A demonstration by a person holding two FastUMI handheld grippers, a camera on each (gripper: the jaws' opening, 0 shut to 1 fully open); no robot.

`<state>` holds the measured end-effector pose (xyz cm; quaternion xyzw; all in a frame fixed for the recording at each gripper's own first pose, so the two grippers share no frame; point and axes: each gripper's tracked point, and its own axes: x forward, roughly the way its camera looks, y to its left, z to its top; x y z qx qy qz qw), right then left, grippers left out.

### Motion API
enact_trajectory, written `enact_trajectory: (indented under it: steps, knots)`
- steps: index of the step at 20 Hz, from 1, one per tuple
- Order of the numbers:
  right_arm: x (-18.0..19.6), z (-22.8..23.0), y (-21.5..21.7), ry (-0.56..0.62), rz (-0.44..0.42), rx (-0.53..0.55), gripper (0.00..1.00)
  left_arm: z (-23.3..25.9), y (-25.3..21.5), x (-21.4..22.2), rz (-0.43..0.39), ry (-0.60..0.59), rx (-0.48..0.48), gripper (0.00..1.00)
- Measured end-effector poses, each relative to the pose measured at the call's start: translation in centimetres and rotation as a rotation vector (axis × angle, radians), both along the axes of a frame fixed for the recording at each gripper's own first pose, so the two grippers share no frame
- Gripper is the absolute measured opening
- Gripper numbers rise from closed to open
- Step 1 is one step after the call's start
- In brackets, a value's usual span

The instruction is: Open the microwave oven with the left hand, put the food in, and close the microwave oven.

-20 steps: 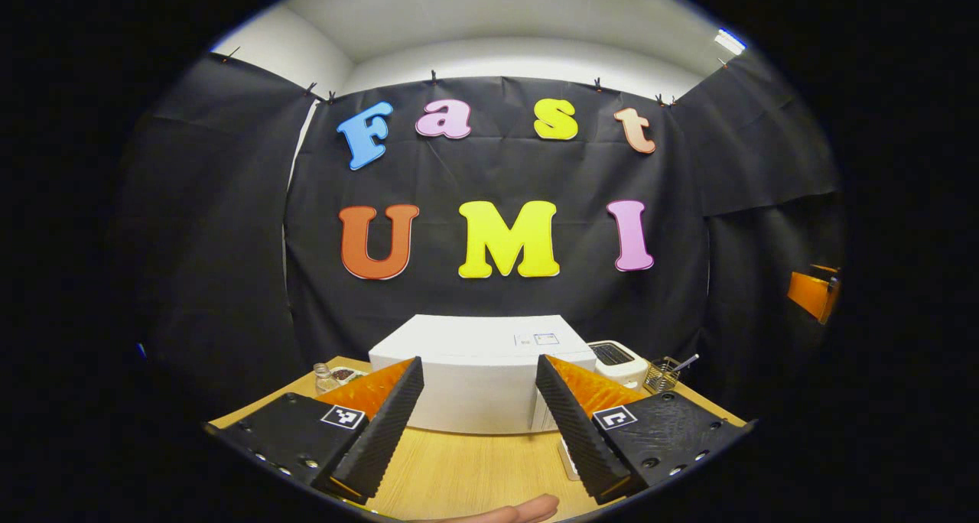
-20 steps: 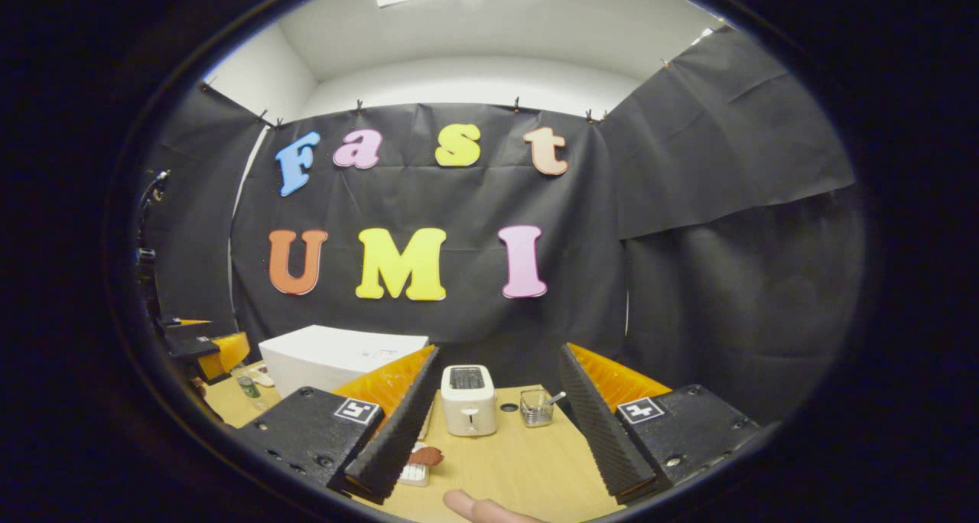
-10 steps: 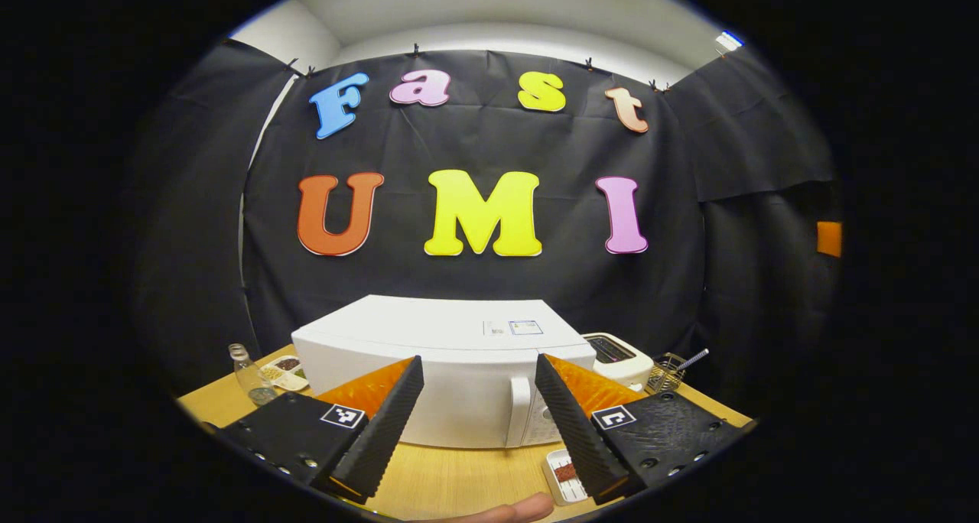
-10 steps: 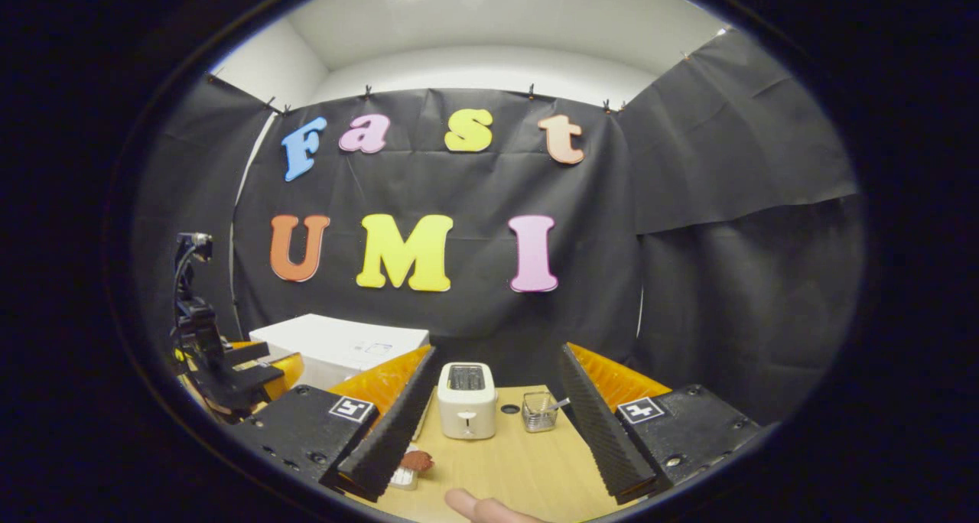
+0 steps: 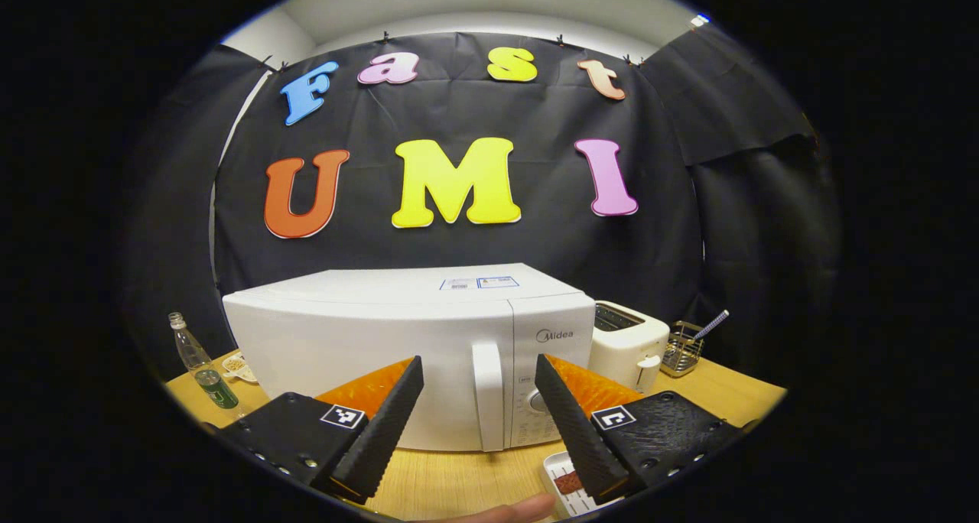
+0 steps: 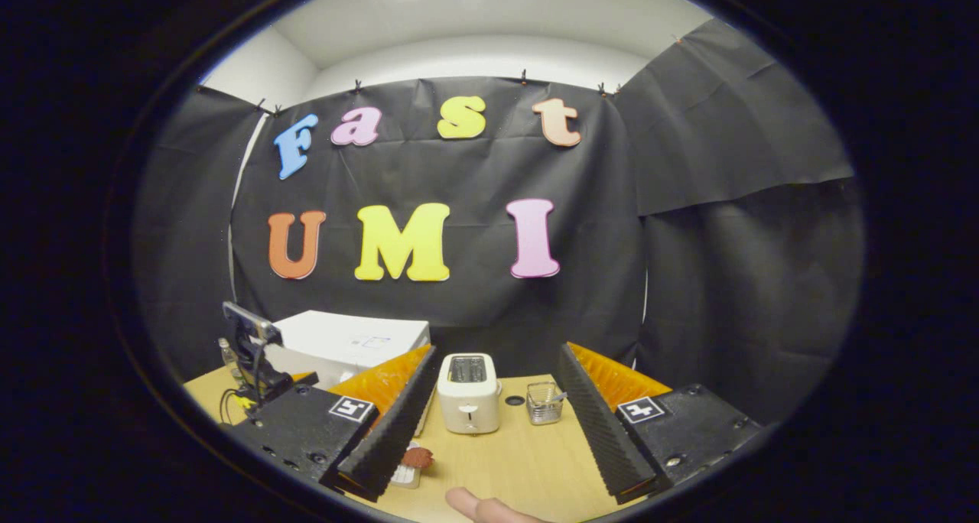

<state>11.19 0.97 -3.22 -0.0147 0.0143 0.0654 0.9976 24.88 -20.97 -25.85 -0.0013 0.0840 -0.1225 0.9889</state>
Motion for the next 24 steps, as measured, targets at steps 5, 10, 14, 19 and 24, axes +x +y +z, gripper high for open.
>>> enact_trajectory:
  steps: [5,10,14,19,24]
  knots:
    - [-1.3,1.8,-1.0,-0.077,-0.038,0.003,0.95,-3.5,-1.2,1.4,-0.003,0.055,-0.004,0.85]
    - [-1.9,2.2,-1.4,-0.116,-0.053,-0.008,0.95,-4.9,-0.5,3.1,0.053,0.016,-0.012,0.92]
    - [-1.5,1.4,-1.6,-0.113,-0.061,0.012,1.0,-4.9,-1.3,3.4,0.036,-0.023,-0.063,0.46]
    - [-1.0,0.0,-2.7,-0.072,-0.079,0.032,1.0,-4.9,-1.5,3.3,0.037,0.026,-0.071,0.18]
    - [-1.4,0.1,-4.1,-0.088,-0.099,0.036,0.95,-4.8,-1.5,2.3,0.01,0.062,-0.082,0.18]
